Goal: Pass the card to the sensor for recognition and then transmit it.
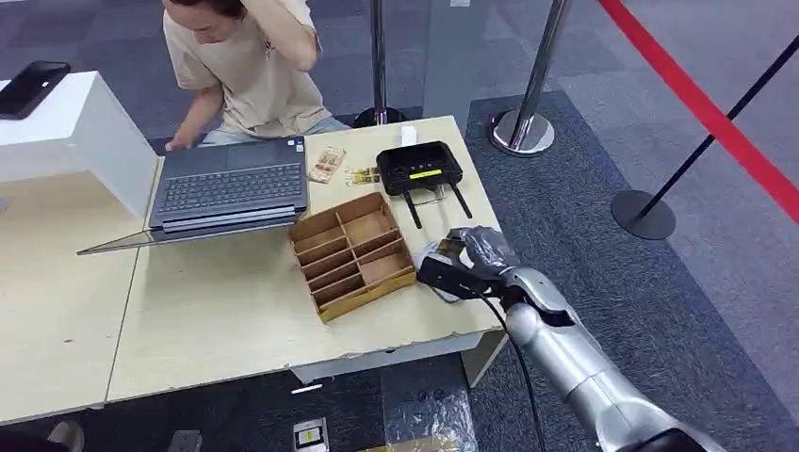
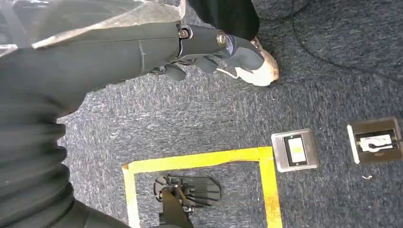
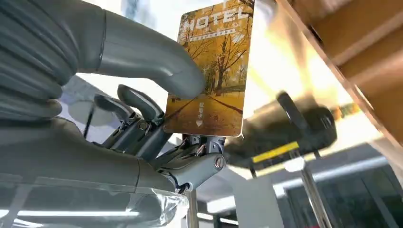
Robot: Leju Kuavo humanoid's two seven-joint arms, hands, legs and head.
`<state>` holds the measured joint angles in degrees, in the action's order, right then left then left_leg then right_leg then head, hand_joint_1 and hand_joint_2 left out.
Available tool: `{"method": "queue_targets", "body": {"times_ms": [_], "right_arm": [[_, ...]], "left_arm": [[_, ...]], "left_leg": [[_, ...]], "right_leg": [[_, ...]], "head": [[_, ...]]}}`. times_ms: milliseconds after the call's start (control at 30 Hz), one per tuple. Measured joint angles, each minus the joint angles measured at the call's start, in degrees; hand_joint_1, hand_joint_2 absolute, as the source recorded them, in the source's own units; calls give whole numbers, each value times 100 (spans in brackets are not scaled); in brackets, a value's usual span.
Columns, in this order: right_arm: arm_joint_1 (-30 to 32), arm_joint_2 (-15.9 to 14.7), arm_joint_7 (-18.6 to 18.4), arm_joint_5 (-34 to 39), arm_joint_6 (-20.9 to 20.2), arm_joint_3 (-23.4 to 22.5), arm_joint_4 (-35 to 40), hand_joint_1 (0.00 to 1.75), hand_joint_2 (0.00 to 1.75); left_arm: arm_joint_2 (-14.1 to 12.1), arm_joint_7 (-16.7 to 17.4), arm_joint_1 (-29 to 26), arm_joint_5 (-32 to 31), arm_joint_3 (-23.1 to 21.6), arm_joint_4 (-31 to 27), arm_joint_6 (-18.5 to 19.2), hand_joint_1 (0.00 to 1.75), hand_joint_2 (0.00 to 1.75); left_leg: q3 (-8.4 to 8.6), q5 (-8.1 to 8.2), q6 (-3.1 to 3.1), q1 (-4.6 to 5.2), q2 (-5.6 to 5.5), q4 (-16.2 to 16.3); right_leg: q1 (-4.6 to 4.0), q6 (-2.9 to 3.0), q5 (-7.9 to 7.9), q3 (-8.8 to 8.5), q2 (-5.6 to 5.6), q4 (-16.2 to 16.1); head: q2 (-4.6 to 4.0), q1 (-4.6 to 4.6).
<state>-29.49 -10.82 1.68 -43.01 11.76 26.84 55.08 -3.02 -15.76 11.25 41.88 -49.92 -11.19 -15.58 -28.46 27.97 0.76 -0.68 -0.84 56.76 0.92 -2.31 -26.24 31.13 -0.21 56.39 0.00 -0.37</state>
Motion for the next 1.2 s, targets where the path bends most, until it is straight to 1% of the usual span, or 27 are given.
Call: {"method": "queue_targets", "body": {"times_ms": [133,233,267,333,400,500,567,733,900,1033,1200], "right_arm": [[-1,44,17,7,-81,11,-225,175,175],[-58,87,31,-29,-68,15,-370,175,175],[-75,92,9,-144,-9,20,-415,175,175],[-121,120,-140,-488,213,59,-510,175,175],[-176,146,-310,-937,627,135,-656,175,175],[-248,181,-411,-1278,1084,170,-842,175,175],[-270,190,-430,-1347,1202,188,-942,175,175],[-382,227,-433,-1379,1272,265,-1170,175,175],[-455,267,-500,-1858,1683,299,-1384,175,175],[-504,304,-498,-1906,1709,317,-1501,175,175],[-561,398,-323,-1740,1595,317,-1723,175,175]], "left_arm": [[2,22,12,-17,0,0,0,0,175],[4,24,25,-35,0,0,0,0,175],[7,28,33,-44,0,0,2,0,175],[11,42,44,-61,-2,0,9,0,175],[15,68,62,-70,-2,0,9,0,175],[26,98,77,-85,-2,0,9,0,175],[37,98,88,-87,-2,0,9,0,175],[50,96,98,-90,-2,0,9,0,175],[65,113,102,-122,-2,0,9,0,175],[94,127,104,-136,-2,-2,9,0,175],[114,131,107,-144,-9,-2,-4,0,175]], "left_leg": [[-1,0,0,0,0,0],[5,0,0,1,0,0],[5,0,0,1,1,0],[4,0,0,0,1,0],[3,-1,0,0,-1,0],[4,0,0,0,0,0],[3,0,0,1,0,0],[5,0,0,1,1,0],[5,0,0,1,1,0],[2,0,0,1,1,0],[10,0,0,1,4,0]], "right_leg": [[1,0,0,-1,0,0],[0,0,0,-2,1,0],[0,0,0,-3,1,0],[0,0,0,-3,1,0],[0,0,0,-3,0,0],[0,0,1,-4,1,0],[1,0,1,-4,1,0],[1,0,1,-4,1,0],[0,0,1,-3,1,0],[1,0,1,-2,1,0],[0,0,1,-5,3,-1]], "head": [[0,2],[0,0],[0,0],[0,0],[0,2],[0,-2],[0,2],[0,0],[0,0],[0,0],[0,0]]}}
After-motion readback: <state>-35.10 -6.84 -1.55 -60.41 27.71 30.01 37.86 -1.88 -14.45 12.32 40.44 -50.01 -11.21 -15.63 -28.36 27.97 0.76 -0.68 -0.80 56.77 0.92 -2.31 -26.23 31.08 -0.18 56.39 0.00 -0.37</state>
